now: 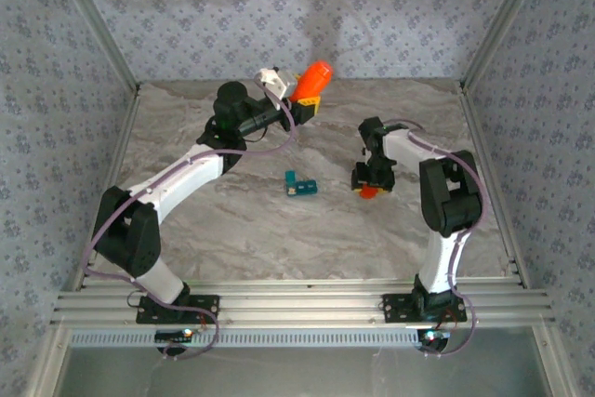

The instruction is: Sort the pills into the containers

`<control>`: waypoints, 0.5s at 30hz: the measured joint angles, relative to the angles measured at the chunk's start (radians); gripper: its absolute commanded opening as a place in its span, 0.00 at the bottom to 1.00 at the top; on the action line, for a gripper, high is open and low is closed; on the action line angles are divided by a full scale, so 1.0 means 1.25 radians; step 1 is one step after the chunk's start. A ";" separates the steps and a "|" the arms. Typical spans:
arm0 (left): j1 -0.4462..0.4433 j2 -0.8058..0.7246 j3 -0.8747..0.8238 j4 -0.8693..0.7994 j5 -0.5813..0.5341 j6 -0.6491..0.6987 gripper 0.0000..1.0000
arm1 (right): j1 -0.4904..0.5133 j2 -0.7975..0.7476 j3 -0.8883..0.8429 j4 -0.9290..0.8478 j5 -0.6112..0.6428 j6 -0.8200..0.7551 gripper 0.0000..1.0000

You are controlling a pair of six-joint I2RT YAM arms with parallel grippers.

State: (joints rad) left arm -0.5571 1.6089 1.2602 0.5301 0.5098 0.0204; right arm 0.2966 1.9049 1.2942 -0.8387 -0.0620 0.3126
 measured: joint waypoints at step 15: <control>0.010 0.000 -0.009 0.035 0.028 -0.021 0.00 | 0.027 0.013 0.001 -0.016 0.020 -0.011 0.44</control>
State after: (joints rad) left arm -0.5449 1.6089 1.2484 0.5743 0.5453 -0.0063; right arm 0.3298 1.9209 1.2949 -0.8581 -0.0364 0.2985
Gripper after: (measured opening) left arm 0.536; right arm 0.478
